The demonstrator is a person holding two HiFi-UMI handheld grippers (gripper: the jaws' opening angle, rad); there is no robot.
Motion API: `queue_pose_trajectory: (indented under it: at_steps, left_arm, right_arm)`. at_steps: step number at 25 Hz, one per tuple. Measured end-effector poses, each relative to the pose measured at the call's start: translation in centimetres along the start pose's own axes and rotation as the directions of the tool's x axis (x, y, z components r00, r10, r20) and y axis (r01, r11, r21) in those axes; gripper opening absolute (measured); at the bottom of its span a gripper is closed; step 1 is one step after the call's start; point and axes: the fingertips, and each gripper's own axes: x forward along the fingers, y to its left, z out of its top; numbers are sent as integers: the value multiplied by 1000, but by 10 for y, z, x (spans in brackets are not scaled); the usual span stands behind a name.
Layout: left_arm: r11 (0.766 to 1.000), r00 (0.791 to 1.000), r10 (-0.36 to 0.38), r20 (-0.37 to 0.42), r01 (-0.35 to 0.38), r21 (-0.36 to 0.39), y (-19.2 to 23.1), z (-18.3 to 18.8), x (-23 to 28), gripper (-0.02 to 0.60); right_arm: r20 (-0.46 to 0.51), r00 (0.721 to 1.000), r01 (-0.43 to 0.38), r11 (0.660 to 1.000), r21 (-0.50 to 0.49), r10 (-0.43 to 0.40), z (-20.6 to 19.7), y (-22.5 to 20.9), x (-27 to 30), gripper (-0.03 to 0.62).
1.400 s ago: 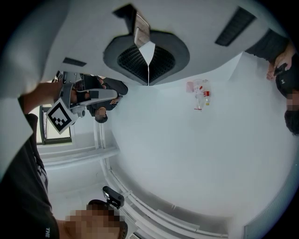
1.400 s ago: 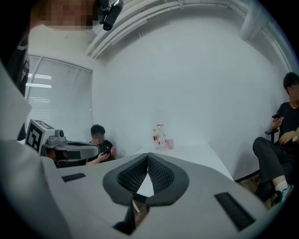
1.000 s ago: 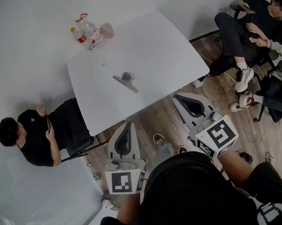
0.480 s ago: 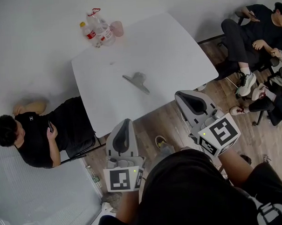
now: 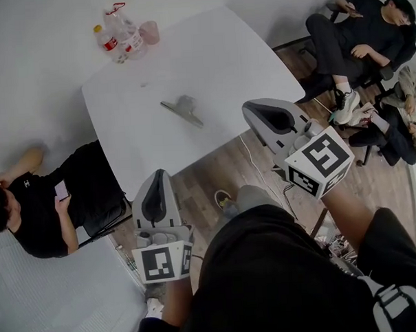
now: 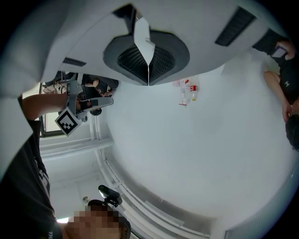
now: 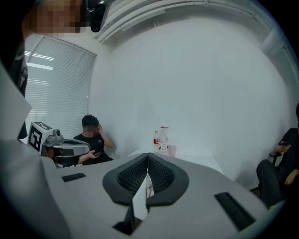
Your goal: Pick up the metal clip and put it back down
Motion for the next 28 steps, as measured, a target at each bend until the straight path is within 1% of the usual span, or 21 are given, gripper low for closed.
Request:
queue_pose_trajectory:
  at_steps: [6, 11, 17, 24, 28]
  left_arm:
    - [1000, 1000, -15, -9, 15, -2, 3, -4, 0, 23]
    - [999, 999, -40, -15, 40, 1, -1, -5, 3, 23]
    - [998, 998, -67, -23, 67, -2, 4, -6, 6, 23]
    - [998, 998, -57, -27, 58, 13, -3, -11, 34, 23]
    - [999, 999, -41, -31, 41, 11, 4, -9, 43, 23]
  right_arm:
    - [-13, 1000, 20, 1000, -21, -20, 2, -4, -1, 17]
    - [-16, 999, 38, 999, -9, -39, -1, -3, -3, 17]
    - [-10, 998, 58, 998, -11, -58, 5, 2, 2, 17]
    - [-6, 999, 41, 999, 1, -41, -5, -23, 10, 17]
    - [-8, 999, 31, 999, 8, -31, -5, -31, 23, 17]
